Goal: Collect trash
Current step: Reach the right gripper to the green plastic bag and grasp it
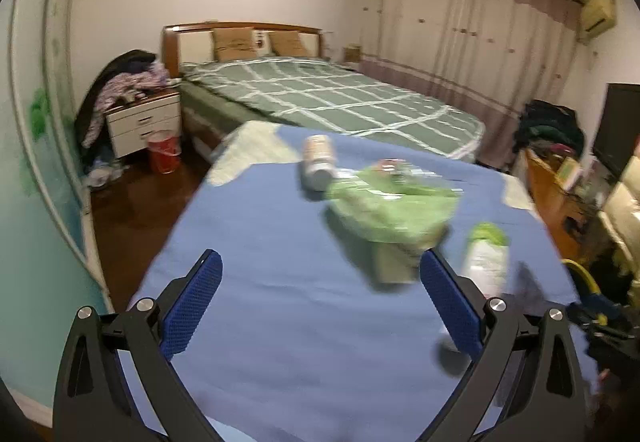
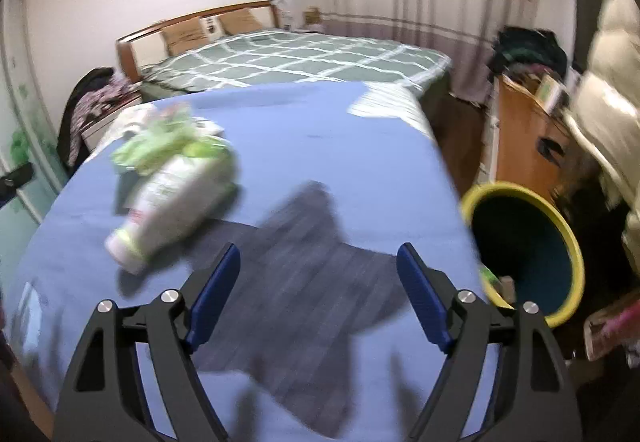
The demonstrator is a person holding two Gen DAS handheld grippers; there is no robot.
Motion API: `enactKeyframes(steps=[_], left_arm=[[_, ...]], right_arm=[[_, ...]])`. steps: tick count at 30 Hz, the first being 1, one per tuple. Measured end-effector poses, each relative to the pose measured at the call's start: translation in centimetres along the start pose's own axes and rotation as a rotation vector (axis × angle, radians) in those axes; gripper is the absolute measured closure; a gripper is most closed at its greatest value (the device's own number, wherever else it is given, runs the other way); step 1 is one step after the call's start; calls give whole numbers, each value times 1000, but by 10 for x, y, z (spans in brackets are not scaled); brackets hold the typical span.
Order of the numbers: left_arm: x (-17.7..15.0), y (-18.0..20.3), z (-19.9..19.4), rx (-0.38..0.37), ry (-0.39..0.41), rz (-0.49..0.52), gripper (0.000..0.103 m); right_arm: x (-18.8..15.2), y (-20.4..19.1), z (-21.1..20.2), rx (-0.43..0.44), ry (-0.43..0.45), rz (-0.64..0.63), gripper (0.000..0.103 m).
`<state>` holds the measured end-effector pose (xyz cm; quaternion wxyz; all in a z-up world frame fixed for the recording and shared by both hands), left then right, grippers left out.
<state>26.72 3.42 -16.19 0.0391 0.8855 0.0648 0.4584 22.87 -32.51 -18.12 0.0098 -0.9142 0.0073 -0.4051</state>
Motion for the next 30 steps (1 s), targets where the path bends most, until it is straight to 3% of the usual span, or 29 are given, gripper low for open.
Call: enactKeyframes(steps=[10, 13, 19, 25, 28, 30], left_arm=[[2, -80, 40, 217, 54, -57, 6], [1, -87, 43, 213, 54, -91, 6], [6, -88, 41, 249, 81, -88, 6], [4, -91, 43, 274, 55, -101, 6], [2, -93, 44, 288, 44, -115, 6], [2, -92, 44, 293, 46, -110, 6]], right_arm=[[48, -105, 19, 95, 18, -92, 25], [70, -126, 29, 119, 19, -110, 25], [107, -147, 79, 83, -33, -123, 26], [123, -150, 120, 76, -101, -95, 37], [117, -149, 133, 95, -147, -77, 47], [113, -152, 140, 115, -173, -69, 62]])
Point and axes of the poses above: each gripper's, at about its wrist camera, not at the fingertips, and z roughly the way its jaws point, y to its right, x to its top, the point moved 10 cm from there along z, roughly the way its jaws point, and after that the axes turned 1 degree about -x, right-handed, at the moved point
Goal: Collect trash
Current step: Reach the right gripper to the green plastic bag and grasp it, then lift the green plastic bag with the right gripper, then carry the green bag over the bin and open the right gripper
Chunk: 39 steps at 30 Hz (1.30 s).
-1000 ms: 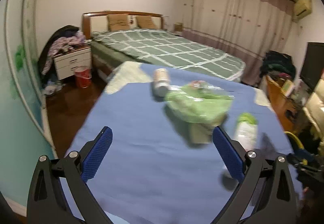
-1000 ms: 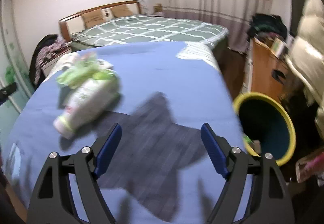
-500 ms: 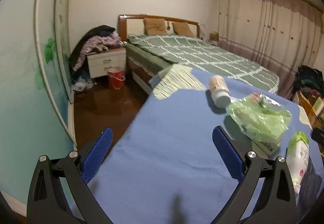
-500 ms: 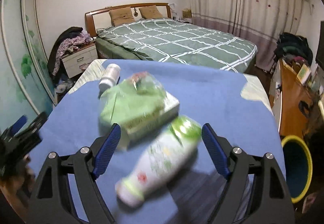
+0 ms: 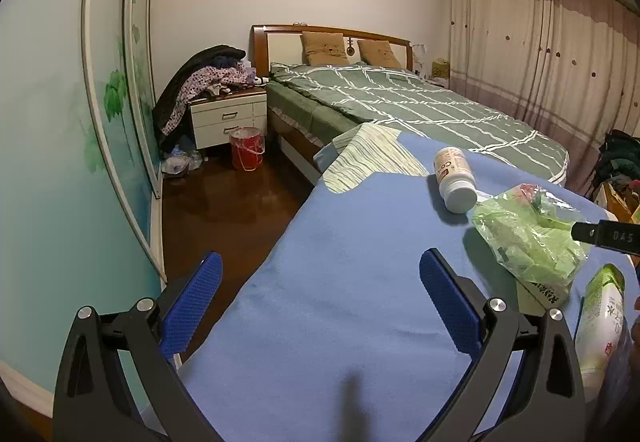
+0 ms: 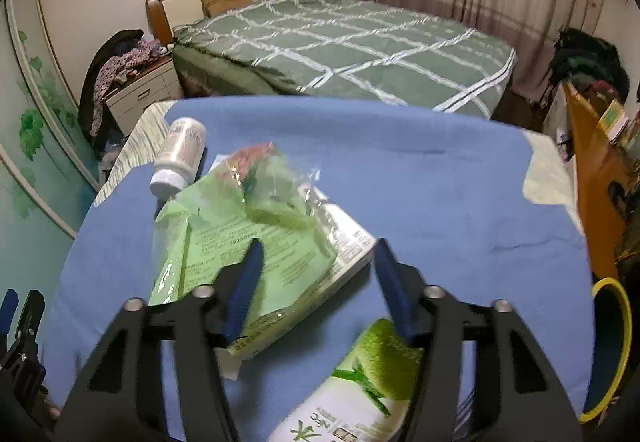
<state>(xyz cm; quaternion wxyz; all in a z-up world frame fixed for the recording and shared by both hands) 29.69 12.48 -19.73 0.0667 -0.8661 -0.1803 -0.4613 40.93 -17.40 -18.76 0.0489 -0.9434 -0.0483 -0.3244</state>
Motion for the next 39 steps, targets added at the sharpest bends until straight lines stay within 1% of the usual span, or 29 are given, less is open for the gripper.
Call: enactKeyframes(steps=[1, 2, 3, 4, 5, 8, 11, 14, 18, 20, 22, 26, 29, 32, 34, 38, 39], left_arm=[[0, 0, 0, 2, 2, 3, 6], [0, 2, 0, 4, 4, 10, 6], [0, 2, 0, 5, 5, 13, 5], [0, 3, 0, 5, 5, 15, 5], [0, 3, 0, 5, 5, 15, 5], [0, 3, 0, 3, 2, 9, 5], [-1, 5, 0, 1, -2, 2, 5], [-1, 5, -2, 2, 2, 4, 5], [-2, 7, -2, 5, 8, 14, 5], [-2, 7, -3, 6, 9, 15, 5], [-2, 7, -3, 6, 8, 14, 5], [-2, 7, -3, 6, 10, 12, 5], [-2, 6, -3, 6, 9, 13, 5], [-3, 8, -5, 7, 9, 15, 5], [-2, 8, -5, 9, 9, 15, 5], [-1, 6, -6, 13, 7, 17, 5], [-1, 6, -6, 14, 7, 18, 5]], right_arm=[[-1, -2, 3, 11, -6, 4, 68], [-2, -3, 5, 30, -13, 11, 88], [-3, -4, 6, 49, -19, 19, 96], [-4, -4, 5, 69, -19, 27, 96], [-5, -3, 2, 84, -12, 31, 99], [-5, -4, -9, 98, 20, 33, 100], [-3, 0, -34, 132, 73, 53, 101], [-1, 7, -57, 147, 122, 69, 101], [-3, 31, -98, 123, 218, 95, 101], [-6, 47, -115, 98, 260, 117, 101], [-11, 76, -133, 59, 303, 162, 101], [-26, 138, -158, -54, 359, 255, 101], [-47, 201, -180, -172, 395, 352, 101], [-65, 251, -190, -250, 405, 431, 101], [-82, 292, -193, -302, 398, 508, 101], [-109, 349, -190, -392, 377, 620, 101], [-114, 357, -187, -410, 367, 634, 101]])
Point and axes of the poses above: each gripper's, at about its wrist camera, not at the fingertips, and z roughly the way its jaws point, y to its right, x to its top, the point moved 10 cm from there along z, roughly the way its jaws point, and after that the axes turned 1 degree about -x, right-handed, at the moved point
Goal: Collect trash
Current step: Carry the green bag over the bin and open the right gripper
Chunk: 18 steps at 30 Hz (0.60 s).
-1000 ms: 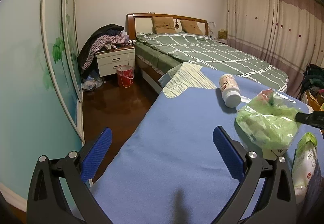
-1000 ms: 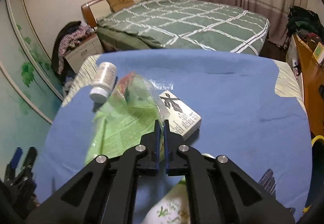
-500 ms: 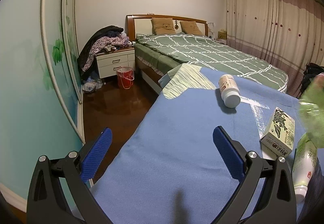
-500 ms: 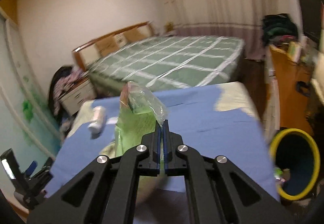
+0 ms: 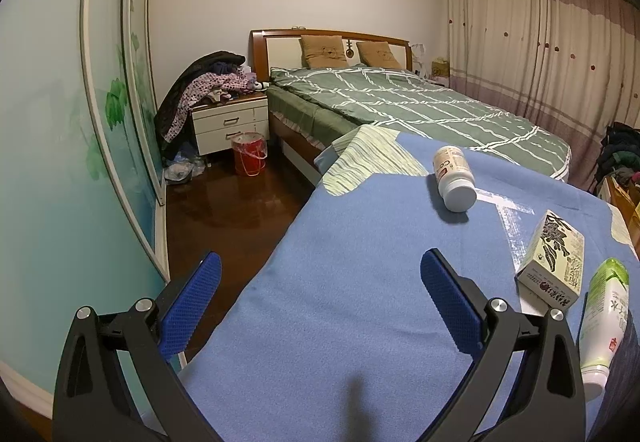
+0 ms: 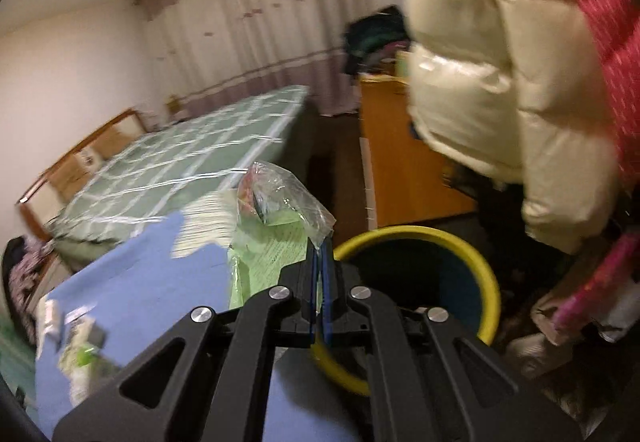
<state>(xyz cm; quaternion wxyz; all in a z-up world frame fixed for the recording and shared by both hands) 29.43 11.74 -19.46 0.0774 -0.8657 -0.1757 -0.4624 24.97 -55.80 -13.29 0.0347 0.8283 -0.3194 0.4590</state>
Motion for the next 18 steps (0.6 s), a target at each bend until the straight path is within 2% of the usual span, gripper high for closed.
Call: enactKeyframes(steps=[4, 5, 7, 8, 9, 11, 16, 18], left_arm=[[1, -2, 1, 5, -1, 3, 5], [1, -2, 1, 6, -1, 4, 5], [1, -3, 1, 6, 0, 5, 5], [1, -3, 1, 7, 0, 5, 5], [1, -3, 1, 6, -1, 3, 5], [1, -3, 2, 6, -3, 1, 5], [1, -3, -2, 3, 8, 14, 5], [-2, 3, -5, -24, -1, 23, 5]], right_arm=[[-13, 26, 22, -91, -31, 35, 99], [-17, 30, 27, -118, -34, 36, 95], [-24, 36, 31, -145, -34, 38, 77], [-25, 37, 32, -155, -32, 41, 62], [-26, 38, 32, -171, -20, 42, 51], [-26, 39, 31, -202, 2, 26, 44], [-36, 42, 37, -212, -16, 20, 41], [-39, 42, 39, -205, -26, 19, 41]])
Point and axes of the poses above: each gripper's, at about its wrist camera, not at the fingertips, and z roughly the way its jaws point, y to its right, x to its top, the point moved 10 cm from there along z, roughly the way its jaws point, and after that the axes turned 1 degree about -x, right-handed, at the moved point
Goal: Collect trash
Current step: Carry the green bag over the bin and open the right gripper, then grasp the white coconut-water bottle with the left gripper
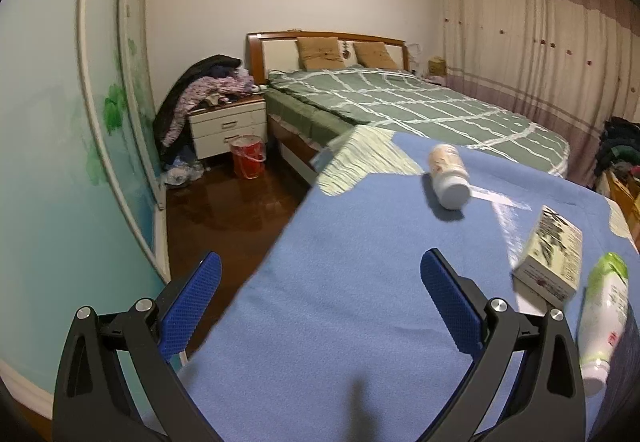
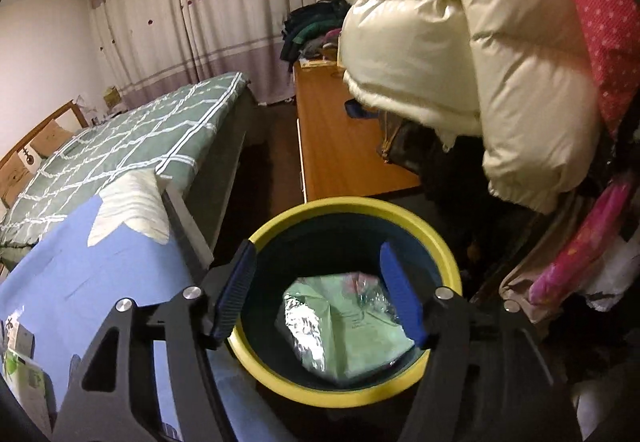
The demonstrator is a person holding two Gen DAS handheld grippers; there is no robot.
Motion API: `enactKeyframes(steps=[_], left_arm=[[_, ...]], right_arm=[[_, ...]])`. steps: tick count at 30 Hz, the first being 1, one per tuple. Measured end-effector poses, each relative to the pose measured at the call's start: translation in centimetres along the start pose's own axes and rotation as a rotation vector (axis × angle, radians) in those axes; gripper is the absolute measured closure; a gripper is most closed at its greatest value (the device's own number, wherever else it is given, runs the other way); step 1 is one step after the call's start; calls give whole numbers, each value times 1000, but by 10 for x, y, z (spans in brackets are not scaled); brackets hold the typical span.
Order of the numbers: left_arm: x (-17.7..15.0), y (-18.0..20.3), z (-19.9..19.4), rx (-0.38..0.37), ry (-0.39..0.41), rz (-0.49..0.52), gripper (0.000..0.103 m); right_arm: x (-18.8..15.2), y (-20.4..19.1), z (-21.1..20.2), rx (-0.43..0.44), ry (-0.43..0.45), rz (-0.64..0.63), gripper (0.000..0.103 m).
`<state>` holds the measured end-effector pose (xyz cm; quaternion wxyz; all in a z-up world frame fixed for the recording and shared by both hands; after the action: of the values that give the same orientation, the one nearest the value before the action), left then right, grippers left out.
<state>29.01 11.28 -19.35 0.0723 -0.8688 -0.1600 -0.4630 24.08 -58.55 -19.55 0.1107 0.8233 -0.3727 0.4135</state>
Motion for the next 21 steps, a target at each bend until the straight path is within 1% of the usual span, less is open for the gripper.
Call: enactKeyframes(steps=[3, 6, 7, 10, 14, 16, 19, 21], left_arm=[[-12, 17, -5, -60, -40, 17, 5], [-25, 47, -13, -162, -87, 38, 5], [-31, 62, -17, -208, -104, 54, 5], [-43, 104, -28, -317, -140, 116, 5], [-51, 155, -40, -438, -179, 171, 5], [-52, 176, -44, -475, -193, 193, 5], [-55, 200, -46, -484, -200, 230, 5], [-58, 213, -42, -493, -226, 242, 5]], right_arm=[[0, -2, -2, 4, 7, 0, 39], [-1, -3, 0, 15, 7, -3, 37], [-2, -5, 1, 22, 5, -6, 37], [-2, -12, -1, 40, 4, -16, 37], [-2, -18, -3, 50, 14, -35, 35], [-2, -19, -3, 55, 13, -36, 35], [-2, -19, -4, 62, 14, -37, 34], [-3, -21, -4, 68, 11, -42, 34]])
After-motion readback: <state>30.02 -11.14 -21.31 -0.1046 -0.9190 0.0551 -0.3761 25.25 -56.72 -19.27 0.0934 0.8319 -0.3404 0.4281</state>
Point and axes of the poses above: each gripper's, at about its wrist camera, not at the fingertips, and z roughly the way its jaws point, y to its right, x to its top, the point moved 10 cm from there along z, roughly the way its jaws point, and after that the axes turned 1 degree about -x, right-handed, at the moved point
